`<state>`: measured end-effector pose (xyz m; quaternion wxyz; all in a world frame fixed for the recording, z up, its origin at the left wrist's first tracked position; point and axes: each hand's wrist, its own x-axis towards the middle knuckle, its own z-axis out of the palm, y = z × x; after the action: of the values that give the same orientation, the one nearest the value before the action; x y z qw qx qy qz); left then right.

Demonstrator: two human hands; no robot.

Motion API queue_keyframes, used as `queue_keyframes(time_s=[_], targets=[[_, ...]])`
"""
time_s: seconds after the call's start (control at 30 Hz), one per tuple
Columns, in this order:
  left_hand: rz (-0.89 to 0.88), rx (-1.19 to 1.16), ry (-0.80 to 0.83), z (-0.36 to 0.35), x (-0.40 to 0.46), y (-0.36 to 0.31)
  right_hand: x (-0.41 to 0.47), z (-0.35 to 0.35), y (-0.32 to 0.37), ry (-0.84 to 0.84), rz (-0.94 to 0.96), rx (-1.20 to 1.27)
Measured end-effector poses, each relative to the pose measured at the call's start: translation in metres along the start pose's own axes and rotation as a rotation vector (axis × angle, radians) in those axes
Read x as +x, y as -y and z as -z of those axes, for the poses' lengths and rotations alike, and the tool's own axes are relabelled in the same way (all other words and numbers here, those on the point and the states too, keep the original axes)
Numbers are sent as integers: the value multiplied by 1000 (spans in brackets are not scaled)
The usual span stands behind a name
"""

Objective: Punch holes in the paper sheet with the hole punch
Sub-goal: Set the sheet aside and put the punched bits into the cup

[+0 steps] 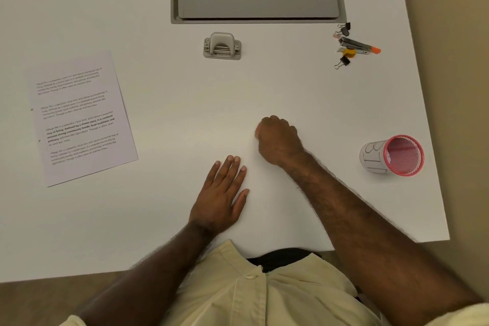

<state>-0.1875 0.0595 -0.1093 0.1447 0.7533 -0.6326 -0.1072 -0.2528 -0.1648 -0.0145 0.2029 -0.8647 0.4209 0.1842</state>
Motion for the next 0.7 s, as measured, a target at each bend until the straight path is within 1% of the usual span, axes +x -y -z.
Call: queue_keyframes(time_s=[0.07,0.13,0.2,0.27,0.37,0.43,0.57,0.7], targets=[[-7,-2,-4,0,0,0,-9,5,-16,1,-52,118],[-6,-8,-5,0,-1,0,-21,11,-36,-50,-107,271],[-6,-16,-8,2,0,-1,-35,18,-58,-153,-152,425],[-8,-21,-10,3,0,-2,-51,27,-77,-267,-197,518],[-8,-28,-14,6,0,-3,-73,39,-104,-429,-238,560],[-12,-27,-20,7,0,-3,-86,47,-120,-498,-272,570],[-22,-23,-36,6,0,-3,-111,59,-155,-565,-366,523],[-28,-18,-34,6,0,-2,-130,63,-184,-577,-470,505]])
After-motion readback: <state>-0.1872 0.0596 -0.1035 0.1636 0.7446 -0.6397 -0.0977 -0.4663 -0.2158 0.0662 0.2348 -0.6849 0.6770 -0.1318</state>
